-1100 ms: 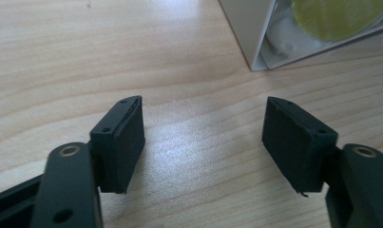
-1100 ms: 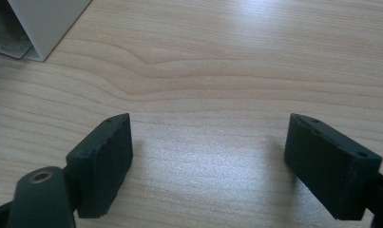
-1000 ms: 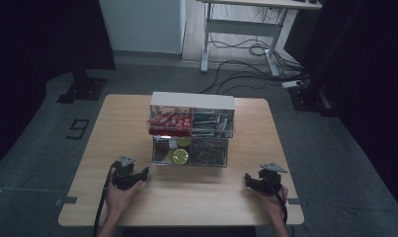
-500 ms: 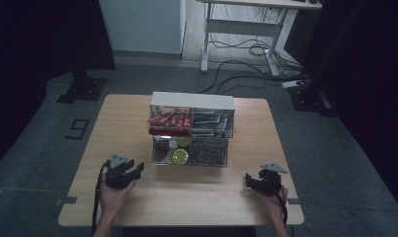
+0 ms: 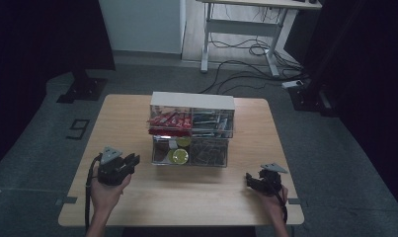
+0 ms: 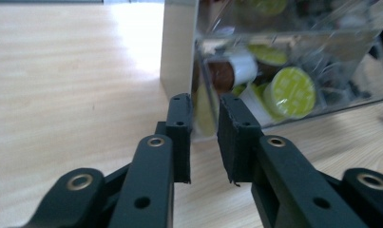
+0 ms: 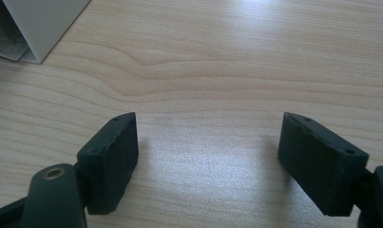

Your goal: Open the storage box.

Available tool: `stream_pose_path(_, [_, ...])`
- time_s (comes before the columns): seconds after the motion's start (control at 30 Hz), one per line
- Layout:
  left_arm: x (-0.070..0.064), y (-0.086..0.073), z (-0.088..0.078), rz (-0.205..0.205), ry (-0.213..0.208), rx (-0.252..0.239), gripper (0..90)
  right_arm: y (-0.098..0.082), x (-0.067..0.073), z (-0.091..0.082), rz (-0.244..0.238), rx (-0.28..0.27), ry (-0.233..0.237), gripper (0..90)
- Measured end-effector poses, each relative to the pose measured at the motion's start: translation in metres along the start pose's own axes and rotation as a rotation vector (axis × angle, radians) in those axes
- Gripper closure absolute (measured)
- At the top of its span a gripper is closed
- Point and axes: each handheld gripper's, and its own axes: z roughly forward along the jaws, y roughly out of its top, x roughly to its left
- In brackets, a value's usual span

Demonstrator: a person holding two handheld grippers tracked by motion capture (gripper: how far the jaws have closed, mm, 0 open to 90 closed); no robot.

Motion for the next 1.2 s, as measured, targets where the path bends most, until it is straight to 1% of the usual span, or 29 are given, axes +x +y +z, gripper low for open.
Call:
stream_pose_path(0.07, [-0.002, 0.006, -0.004, 0.002, -0.017, -0.011, 77.8, 0.000, 0.000, 0.000, -0.002, -0.001, -0.001, 21.6])
stream_pose_path(0.1, [-0.002, 0.006, -0.004, 0.002, -0.017, -0.011, 78.5, 0.000, 0.000, 0.000, -0.002, -0.001, -0.001, 21.6])
stream_pose_path(0.13, [-0.004, 0.010, -0.007, 0.006, -0.035, -0.023, 78.7, 0.000, 0.000, 0.000, -0.002, -0.001, -0.001, 21.6])
stream_pose_path(0.17, [-0.004, 0.010, -0.007, 0.006, -0.035, -0.023, 78.7, 0.000, 0.000, 0.000, -0.002, -0.001, -0.001, 21.6])
stream_pose_path(0.2, [-0.007, 0.015, -0.010, 0.012, -0.042, -0.041, 78.8, 0.000, 0.000, 0.000, -0.002, 0.000, -0.002, 21.6])
stream_pose_path(0.23, [-0.007, 0.015, -0.010, 0.012, -0.042, -0.041, 79.2, 0.000, 0.000, 0.000, -0.002, 0.000, -0.002, 21.6])
stream_pose_path(0.37, [-0.011, 0.024, -0.015, 0.006, -0.046, -0.079, 82.3, 0.000, 0.000, 0.000, -0.001, -0.001, -0.003, 21.6])
stream_pose_path(0.47, [-0.014, 0.029, -0.018, 0.011, -0.041, -0.104, 85.3, 0.000, 0.000, 0.000, -0.001, -0.001, -0.003, 21.6])
stream_pose_path(0.5, [-0.014, 0.029, -0.018, 0.011, -0.041, -0.104, 86.2, 0.000, 0.000, 0.000, -0.001, -0.001, -0.003, 21.6])
stream_pose_path(0.53, [-0.016, 0.034, -0.020, 0.013, -0.048, -0.111, 86.7, 0.000, 0.000, 0.000, -0.001, -0.001, -0.003, 21.6])
stream_pose_path(0.7, [-0.023, 0.045, -0.025, 0.027, -0.071, -0.120, 89.2, 0.000, 0.000, 0.000, -0.001, -0.001, -0.003, 21.6])
stream_pose_path(0.93, [-0.031, 0.053, -0.025, 0.042, -0.100, -0.112, 89.7, 0.000, 0.000, 0.000, 0.000, -0.001, -0.004, 21.6])
stream_pose_path(1.0, [-0.033, 0.056, -0.025, 0.044, -0.118, -0.099, 90.0, 0.000, 0.000, 0.000, 0.002, 0.000, -0.005, 21.6])
stream_pose_path(1.1, [-0.037, 0.059, -0.025, 0.053, -0.124, -0.095, 90.0, 0.000, 0.000, 0.000, 0.001, 0.000, -0.006, 21.6])
stream_pose_path(1.2, [-0.042, 0.064, -0.024, 0.064, -0.149, -0.100, 90.0, 0.000, 0.000, 0.000, 0.001, 0.000, -0.007, 21.6])
